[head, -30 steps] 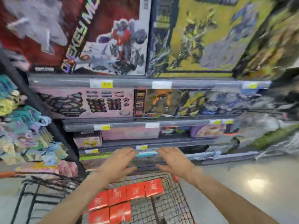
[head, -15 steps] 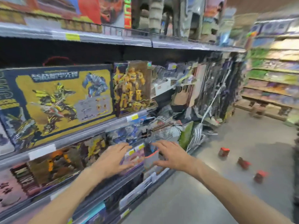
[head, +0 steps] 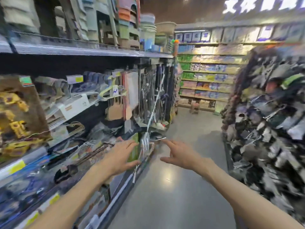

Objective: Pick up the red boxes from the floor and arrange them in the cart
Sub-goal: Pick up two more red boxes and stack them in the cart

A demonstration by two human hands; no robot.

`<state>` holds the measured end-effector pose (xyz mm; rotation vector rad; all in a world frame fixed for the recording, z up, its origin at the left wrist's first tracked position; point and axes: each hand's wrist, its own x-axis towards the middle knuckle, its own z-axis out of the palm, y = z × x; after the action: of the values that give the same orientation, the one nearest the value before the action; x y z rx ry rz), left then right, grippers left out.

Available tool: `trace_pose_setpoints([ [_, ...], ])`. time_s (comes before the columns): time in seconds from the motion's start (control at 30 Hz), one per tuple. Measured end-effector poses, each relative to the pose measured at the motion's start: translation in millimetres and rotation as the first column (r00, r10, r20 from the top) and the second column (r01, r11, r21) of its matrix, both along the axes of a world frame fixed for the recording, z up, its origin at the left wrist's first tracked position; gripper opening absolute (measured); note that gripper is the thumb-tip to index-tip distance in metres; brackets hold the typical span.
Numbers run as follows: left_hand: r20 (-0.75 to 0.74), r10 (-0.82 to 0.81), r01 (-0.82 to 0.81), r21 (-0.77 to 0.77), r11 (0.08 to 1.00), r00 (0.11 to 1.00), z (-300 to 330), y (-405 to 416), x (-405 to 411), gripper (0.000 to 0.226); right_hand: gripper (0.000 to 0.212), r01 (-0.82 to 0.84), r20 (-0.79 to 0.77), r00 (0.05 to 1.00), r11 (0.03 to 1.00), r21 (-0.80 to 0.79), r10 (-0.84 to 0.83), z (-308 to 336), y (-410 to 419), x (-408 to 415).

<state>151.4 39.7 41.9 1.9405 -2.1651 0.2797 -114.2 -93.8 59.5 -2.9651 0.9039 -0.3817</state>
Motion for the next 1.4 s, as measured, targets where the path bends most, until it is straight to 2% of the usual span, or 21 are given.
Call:
trace_pose_setpoints([
  [0.2,0.008,-0.134,0.134,0.012,0.991,0.991,-14,-153,-26,0.084,0.082,0.190,-0.025,0.982,0.981,0.032,-0.189,-6,-115,-53],
  [0.33,0.016,-0.196,0.196,0.034,0.980,0.980,-28,-263,-22,0.089,0.085,0.281,-0.041,0.959,0.960,-0.011,-0.282,-20,-204,-72],
  [0.7,-0.021,-0.271,0.272,0.105,0.957,0.962,-55,-561,30,0.097,0.088,0.503,-0.099,0.858,0.864,-0.029,-0.503,-36,-443,-53],
  [0.9,-0.013,-0.269,0.268,0.135,0.954,0.963,-88,-699,64,0.117,0.089,0.554,-0.109,0.828,0.833,0.004,-0.550,-59,-567,-41],
  [1.1,0.002,-0.253,0.248,0.198,0.948,0.967,-115,-844,89,0.092,0.099,0.586,-0.136,0.806,0.809,0.051,-0.575,-95,-726,-24],
  [1.23,-0.007,-0.247,0.242,0.235,0.942,0.969,-124,-944,111,0.088,0.089,0.589,-0.160,0.803,0.804,0.078,-0.574,-112,-831,0],
  [1.4,-0.040,-0.236,0.237,0.270,0.933,0.971,-141,-1043,142,0.089,0.090,0.577,-0.204,0.811,0.808,0.119,-0.549,-129,-945,35],
])
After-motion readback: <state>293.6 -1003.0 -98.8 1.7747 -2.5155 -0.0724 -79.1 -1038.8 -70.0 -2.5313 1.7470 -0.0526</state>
